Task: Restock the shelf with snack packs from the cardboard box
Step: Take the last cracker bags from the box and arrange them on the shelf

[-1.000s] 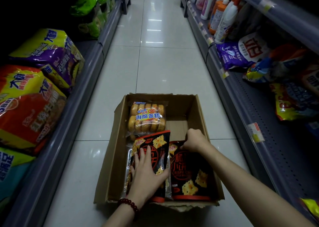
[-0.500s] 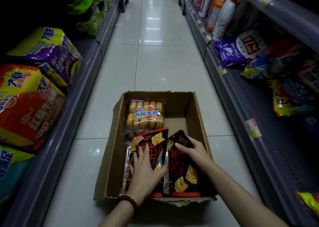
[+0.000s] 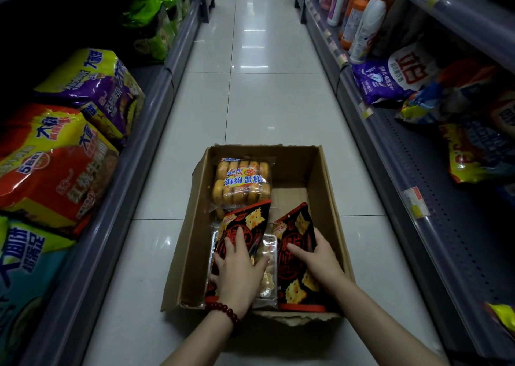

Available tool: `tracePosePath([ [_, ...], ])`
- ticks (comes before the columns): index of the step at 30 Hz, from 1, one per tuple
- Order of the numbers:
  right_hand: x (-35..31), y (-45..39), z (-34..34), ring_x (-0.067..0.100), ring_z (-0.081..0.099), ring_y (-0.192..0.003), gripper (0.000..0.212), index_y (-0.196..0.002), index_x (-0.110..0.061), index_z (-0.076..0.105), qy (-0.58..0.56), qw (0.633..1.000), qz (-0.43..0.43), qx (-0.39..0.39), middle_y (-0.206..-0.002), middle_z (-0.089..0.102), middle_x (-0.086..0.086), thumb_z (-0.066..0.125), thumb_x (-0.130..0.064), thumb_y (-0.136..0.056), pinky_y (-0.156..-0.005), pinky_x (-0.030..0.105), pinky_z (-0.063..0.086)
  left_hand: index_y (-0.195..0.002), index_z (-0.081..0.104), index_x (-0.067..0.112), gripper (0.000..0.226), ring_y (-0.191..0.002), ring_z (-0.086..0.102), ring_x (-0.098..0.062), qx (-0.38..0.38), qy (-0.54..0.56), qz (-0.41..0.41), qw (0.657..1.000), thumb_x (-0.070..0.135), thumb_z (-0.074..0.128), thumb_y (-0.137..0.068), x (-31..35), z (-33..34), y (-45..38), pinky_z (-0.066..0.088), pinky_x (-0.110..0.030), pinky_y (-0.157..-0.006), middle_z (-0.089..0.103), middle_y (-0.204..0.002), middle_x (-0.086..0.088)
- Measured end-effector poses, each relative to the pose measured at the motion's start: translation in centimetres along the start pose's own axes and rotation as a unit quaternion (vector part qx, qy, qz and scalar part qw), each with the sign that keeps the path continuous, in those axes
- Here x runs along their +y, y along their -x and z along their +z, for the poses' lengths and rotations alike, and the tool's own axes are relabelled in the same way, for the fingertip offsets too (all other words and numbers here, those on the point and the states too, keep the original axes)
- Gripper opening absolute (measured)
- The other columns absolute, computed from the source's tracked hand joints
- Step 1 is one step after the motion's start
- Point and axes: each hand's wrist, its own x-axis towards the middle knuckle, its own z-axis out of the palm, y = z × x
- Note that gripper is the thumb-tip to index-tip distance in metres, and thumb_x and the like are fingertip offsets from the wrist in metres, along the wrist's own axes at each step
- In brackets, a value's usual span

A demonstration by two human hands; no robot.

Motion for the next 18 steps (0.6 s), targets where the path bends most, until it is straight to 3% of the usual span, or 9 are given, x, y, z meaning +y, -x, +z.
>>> tracePosePath([
  [3, -0.2, 0.1, -0.2, 0.021, 0.061, -0.112, 0.042, -0.125, -0.013, 0.052, 0.021, 1.000, 0.020, 0.011, -0.113, 0.065, 0.001, 0.066, -0.009, -0.085, -0.094, 0.038, 0.050, -0.150, 0.014, 0.033, 0.075, -0.140, 0.028, -0.036, 0.000, 0.032, 0.011, 0.999, 0.038, 0.057, -0.090, -0.3, -0.7, 0.0, 0.028, -0.064, -0.108, 0.023, -0.157, -0.007],
  [5, -0.7, 0.3, -0.5, 0.021, 0.062, -0.109, 0.037, -0.122, -0.012, 0.054, 0.020, 0.999, 0.009, 0.027, -0.108, 0.066, 0.000, 0.064, -0.008, -0.087, -0.090, 0.036, 0.051, -0.149, 0.021, 0.031, 0.064, -0.124, 0.050, -0.025, 0.005, 0.117, 0.035, 0.992, 0.025, 0.053, -0.094, -0.3, -2.0, 0.1, 0.049, -0.043, -0.099, 0.041, -0.147, -0.006],
  [7, -1.4, 0.5, -0.8, 0.019, 0.063, -0.105, 0.035, -0.120, -0.015, 0.054, 0.009, 0.999, -0.008, 0.044, -0.106, 0.066, -0.002, 0.064, -0.011, -0.087, -0.085, 0.033, 0.052, -0.146, 0.031, 0.030, 0.054, -0.097, 0.061, -0.013, -0.028, 0.239, 0.030, 0.970, 0.018, 0.049, -0.097, -0.2, -3.6, 0.4, 0.055, -0.018, -0.071, 0.055, -0.131, -0.003],
  [8, -1.7, 0.6, -1.0, 0.018, 0.063, -0.102, 0.035, -0.119, -0.017, 0.054, 0.001, 0.999, -0.014, 0.051, -0.106, 0.066, -0.003, 0.065, -0.012, -0.087, -0.083, 0.033, 0.052, -0.143, 0.037, 0.030, 0.048, -0.091, 0.062, -0.014, -0.045, 0.295, 0.018, 0.954, 0.018, 0.048, -0.097, -0.1, -4.3, 0.5, 0.054, -0.018, -0.066, 0.060, -0.122, -0.001],
  [11, -2.8, 1.0, -1.7, 0.021, 0.065, -0.098, 0.034, -0.116, -0.014, 0.056, -0.028, 0.996, -0.035, 0.077, -0.105, 0.068, 0.000, 0.068, -0.016, -0.085, -0.085, 0.038, 0.054, -0.118, 0.056, 0.028, 0.023, -0.097, 0.063, -0.023, -0.087, 0.397, -0.021, 0.914, 0.023, 0.048, -0.098, -0.1, -5.7, 0.8, 0.053, -0.037, -0.080, 0.065, -0.107, -0.004],
  [13, -3.5, 1.1, -2.5, 0.024, 0.068, -0.097, 0.035, -0.116, -0.009, 0.059, -0.065, 0.994, -0.044, 0.083, -0.105, 0.070, 0.005, 0.070, -0.014, -0.083, -0.085, 0.041, 0.055, -0.104, 0.057, 0.030, 0.013, -0.098, 0.064, -0.023, -0.107, 0.411, -0.023, 0.905, 0.024, 0.047, -0.098, -0.2, -5.9, 0.9, 0.052, -0.036, -0.078, 0.066, -0.107, -0.005],
  [18, -6.2, 1.4, -4.3, 0.032, 0.070, -0.094, 0.037, -0.113, -0.003, 0.061, -0.168, 0.983, -0.040, 0.059, -0.104, 0.071, 0.016, 0.072, -0.006, -0.078, -0.082, 0.044, 0.056, -0.112, 0.059, 0.023, 0.017, -0.095, 0.068, -0.023, -0.116, 0.416, -0.004, 0.902, 0.025, 0.049, -0.097, -0.2, -7.0, 0.9, 0.053, -0.033, -0.074, 0.070, -0.105, -0.006],
])
